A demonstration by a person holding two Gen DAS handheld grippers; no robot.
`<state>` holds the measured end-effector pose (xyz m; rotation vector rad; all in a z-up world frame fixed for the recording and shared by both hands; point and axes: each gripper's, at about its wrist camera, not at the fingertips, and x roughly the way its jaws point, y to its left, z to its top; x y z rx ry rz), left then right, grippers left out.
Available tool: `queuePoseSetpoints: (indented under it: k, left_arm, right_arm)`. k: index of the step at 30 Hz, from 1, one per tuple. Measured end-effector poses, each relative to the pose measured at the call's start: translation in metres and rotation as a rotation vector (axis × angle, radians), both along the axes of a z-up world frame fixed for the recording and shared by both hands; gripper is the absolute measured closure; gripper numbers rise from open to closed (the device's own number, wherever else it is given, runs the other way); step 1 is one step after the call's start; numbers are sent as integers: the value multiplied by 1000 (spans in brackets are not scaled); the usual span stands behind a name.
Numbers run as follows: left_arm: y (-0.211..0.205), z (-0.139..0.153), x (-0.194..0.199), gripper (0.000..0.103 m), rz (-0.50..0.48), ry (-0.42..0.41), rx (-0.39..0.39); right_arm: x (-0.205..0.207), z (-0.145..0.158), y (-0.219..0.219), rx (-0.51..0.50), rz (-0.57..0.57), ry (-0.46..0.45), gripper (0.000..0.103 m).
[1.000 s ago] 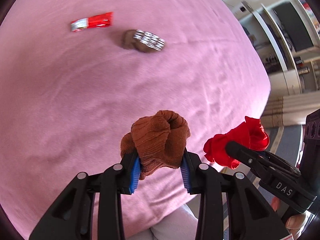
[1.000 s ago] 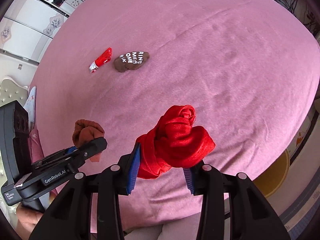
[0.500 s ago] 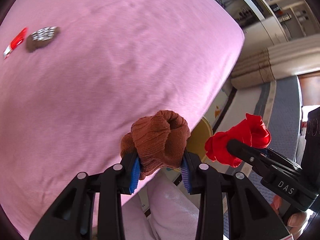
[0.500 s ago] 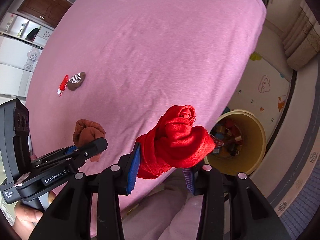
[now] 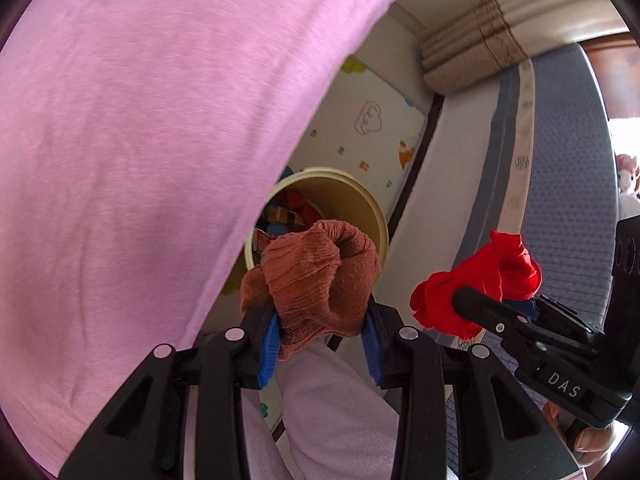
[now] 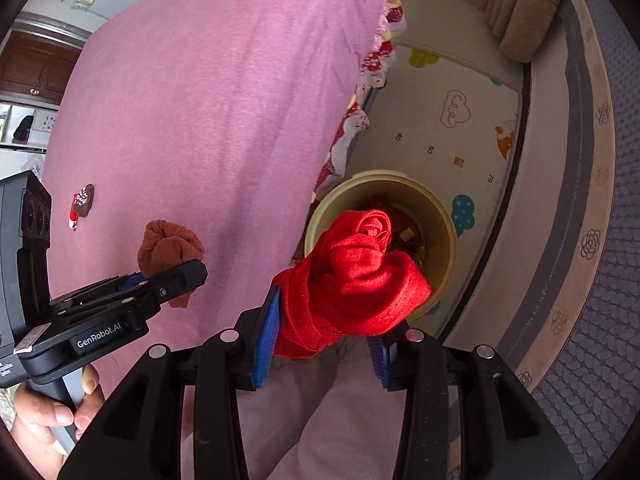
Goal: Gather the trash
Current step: 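Carry both socks over the yellow bucket with both grippers, then open both grippers to drop the socks into the bucket, then move both grippers back over the red wrapper and brown sock on the bed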
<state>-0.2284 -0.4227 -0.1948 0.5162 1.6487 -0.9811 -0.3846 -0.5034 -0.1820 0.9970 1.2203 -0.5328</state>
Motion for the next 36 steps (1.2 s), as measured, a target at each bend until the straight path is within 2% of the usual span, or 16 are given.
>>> queuePoseSetpoints:
  k: [9,12,13,14,16,23,28,36]
  left_arm:
    - [-38,-21,-35,67,-87,26,33]
    - [-46,-25,-40,62,-99,41,42]
    - [-48,-27,-41,56,-106,39,47]
    - [-49,-29,-42,42,-112,39,50]
    - [-51,-30,-44,33,-118,28,51]
    - [-53,-39,-43,33,-104,34,81]
    - [-48,-35,-40,33,-91,36,78]
    - [-37,-17,-27,33,-52,32,33]
  right_arm:
    - [-34,-21,-17,31,-30,20,64]
    - [-40,-25,-19,48,-35,14,60]
    - [-41,-26,-20,49,-38,17,58]
    - [-44,-27,-22,50,-39,24,56]
    - [-48,-31,-24,55,-43,28,54]
    - [-60,-39,-28,69,-64,49,54]
    - [-58,-38,-30,64,-57,53,54]
    - [-38,-21,-26,30,-21,44,54]
